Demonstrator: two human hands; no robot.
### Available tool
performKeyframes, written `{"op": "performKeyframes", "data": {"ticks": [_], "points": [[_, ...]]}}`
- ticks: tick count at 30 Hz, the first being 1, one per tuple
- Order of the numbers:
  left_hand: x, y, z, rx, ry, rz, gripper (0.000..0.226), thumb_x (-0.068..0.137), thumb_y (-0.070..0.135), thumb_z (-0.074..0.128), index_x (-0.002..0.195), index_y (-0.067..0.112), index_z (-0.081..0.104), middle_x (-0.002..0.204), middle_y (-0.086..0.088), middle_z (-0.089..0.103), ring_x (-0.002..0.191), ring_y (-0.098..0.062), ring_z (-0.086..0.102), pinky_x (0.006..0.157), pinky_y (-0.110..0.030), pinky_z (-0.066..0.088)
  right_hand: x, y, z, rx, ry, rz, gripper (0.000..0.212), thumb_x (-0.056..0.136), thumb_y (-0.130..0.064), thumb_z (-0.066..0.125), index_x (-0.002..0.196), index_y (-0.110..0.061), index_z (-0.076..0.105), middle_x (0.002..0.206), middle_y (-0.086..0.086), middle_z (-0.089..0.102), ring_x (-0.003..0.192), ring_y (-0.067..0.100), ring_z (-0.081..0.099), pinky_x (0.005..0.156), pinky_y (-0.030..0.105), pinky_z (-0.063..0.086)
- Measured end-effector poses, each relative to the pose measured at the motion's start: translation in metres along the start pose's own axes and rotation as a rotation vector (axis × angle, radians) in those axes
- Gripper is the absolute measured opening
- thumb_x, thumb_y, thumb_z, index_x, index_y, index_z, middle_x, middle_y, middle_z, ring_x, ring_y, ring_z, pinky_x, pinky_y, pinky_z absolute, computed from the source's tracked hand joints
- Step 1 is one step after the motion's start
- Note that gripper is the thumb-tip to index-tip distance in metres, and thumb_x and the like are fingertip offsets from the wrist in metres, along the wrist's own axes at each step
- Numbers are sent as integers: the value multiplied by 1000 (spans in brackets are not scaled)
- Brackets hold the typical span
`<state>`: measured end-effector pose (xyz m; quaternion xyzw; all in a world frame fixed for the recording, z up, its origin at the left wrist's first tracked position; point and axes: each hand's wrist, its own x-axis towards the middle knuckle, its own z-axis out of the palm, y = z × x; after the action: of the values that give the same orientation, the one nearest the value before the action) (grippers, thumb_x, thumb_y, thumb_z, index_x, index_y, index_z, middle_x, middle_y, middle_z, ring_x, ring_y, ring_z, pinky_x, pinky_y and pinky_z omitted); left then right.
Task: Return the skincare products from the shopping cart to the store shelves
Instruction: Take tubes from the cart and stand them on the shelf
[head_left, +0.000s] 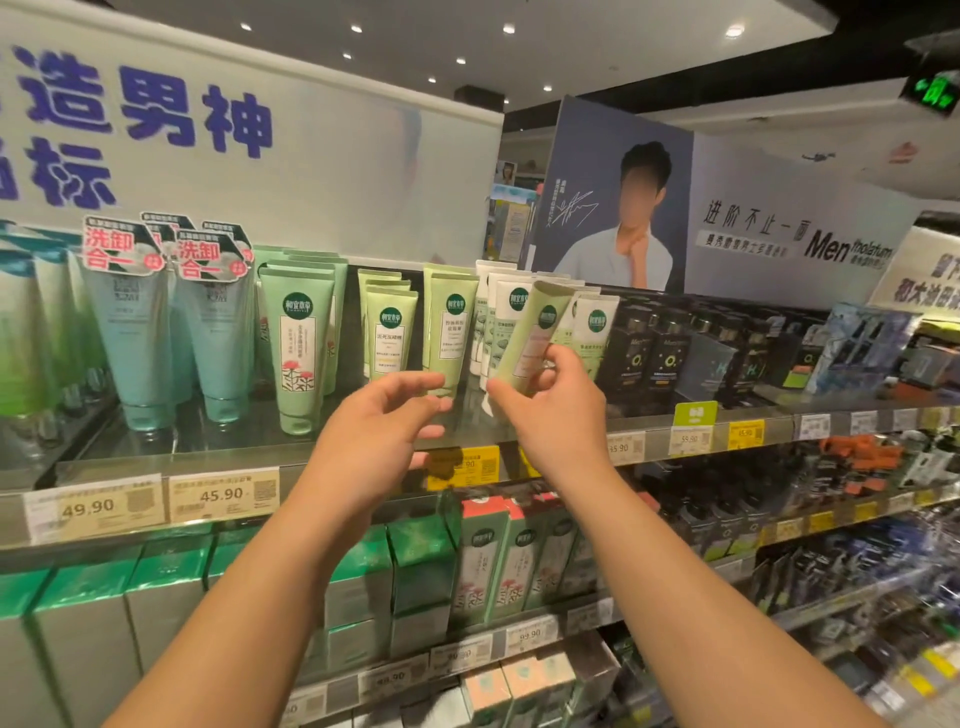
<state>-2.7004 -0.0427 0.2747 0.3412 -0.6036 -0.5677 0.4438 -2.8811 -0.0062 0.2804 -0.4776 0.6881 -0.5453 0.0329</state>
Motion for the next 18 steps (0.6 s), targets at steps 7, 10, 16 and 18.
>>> {"op": "performKeyframes", "data": {"ticks": [7,10,16,18], "points": [[-3,1,-27,-5,97,-16,19,99,19,63,108,33,72,105,9,78,98,-16,73,87,-40,56,-3,-23,56,-61,-109,-48,42,81,-36,84,110,-25,57,97,-11,71,81,0,65,54,7,39],[-5,1,-39,-2,129,-25,20,98,18,63,109,33,72,105,8,78,97,-16,73,90,-43,58,-5,-25,78,-98,-161,-48,46,79,-35,85,113,-24,55,106,-7,73,88,7,69,61,17,49],[-8,3,-60,-18,160,-27,19,98,17,62,103,32,73,109,1,76,103,-23,71,93,-49,56,-6,-30,97,-220,-192,-63,48,79,-43,86,107,-25,51,109,-5,71,91,15,68,66,26,48],[-10,2,-64,-19,166,-26,19,97,18,63,103,33,73,108,1,76,104,-24,71,92,-49,57,-7,-32,98,-240,-194,-56,47,80,-41,86,108,-25,52,109,-4,71,91,16,67,66,26,46]]}}
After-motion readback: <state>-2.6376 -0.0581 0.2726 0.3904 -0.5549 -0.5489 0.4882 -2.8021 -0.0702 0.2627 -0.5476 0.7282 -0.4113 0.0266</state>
